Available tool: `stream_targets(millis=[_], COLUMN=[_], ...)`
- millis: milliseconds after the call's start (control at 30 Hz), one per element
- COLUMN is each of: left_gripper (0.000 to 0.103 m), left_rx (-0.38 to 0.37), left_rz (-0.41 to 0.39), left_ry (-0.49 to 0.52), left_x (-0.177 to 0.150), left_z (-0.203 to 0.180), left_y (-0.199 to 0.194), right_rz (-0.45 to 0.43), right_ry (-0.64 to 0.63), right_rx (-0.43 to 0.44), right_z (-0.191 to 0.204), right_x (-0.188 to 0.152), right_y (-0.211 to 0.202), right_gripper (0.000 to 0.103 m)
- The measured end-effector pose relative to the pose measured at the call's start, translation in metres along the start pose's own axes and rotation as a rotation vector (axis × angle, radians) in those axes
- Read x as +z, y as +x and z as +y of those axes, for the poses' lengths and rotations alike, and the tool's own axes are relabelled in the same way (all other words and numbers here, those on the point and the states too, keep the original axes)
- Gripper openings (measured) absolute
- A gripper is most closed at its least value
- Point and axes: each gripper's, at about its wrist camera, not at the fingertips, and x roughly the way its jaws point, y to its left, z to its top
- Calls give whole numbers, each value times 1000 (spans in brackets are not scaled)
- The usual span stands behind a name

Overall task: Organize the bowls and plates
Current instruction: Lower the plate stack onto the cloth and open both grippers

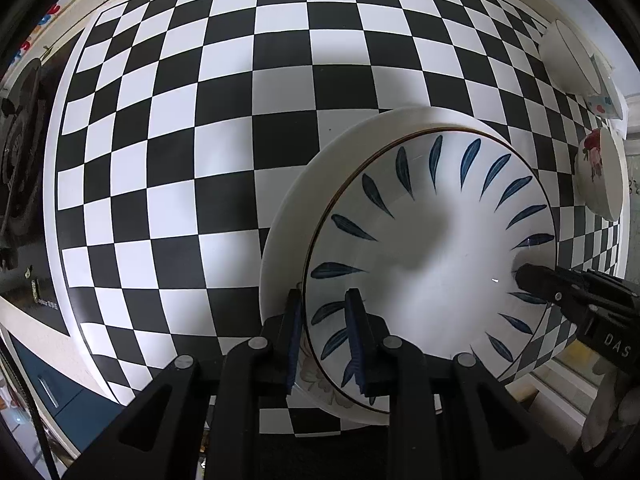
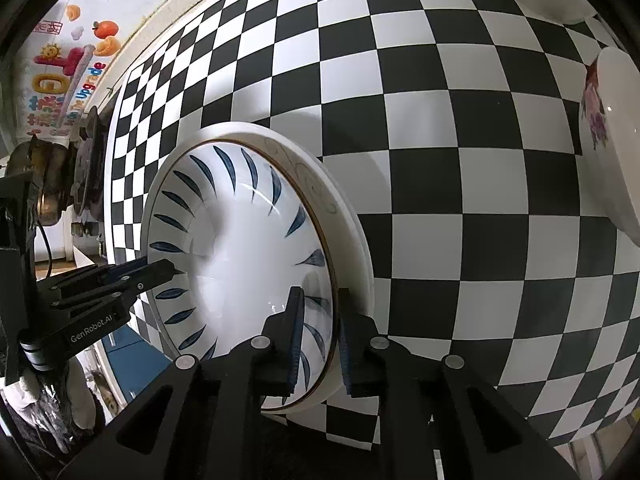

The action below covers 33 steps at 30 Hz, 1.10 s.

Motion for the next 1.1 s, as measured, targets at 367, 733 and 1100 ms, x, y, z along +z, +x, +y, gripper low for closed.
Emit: stream_targets(millis=[367, 733, 1100], left_gripper=[21, 21, 21], left_rx=[2, -3, -2], left_rz=[1, -67, -193], left_ry=[-36, -55, -28], left_x=[2, -17, -51], left_z=[14, 14, -8], left_y=[-6, -46, -123], right_rz=[9, -38, -210], right_ry=[-43, -38, -99], right_rx=[-69, -117, -169], right_z=[17, 21, 60], right_x=[-2, -12, -46], right_y=[-7, -31, -130], right_gripper=[39, 40, 46])
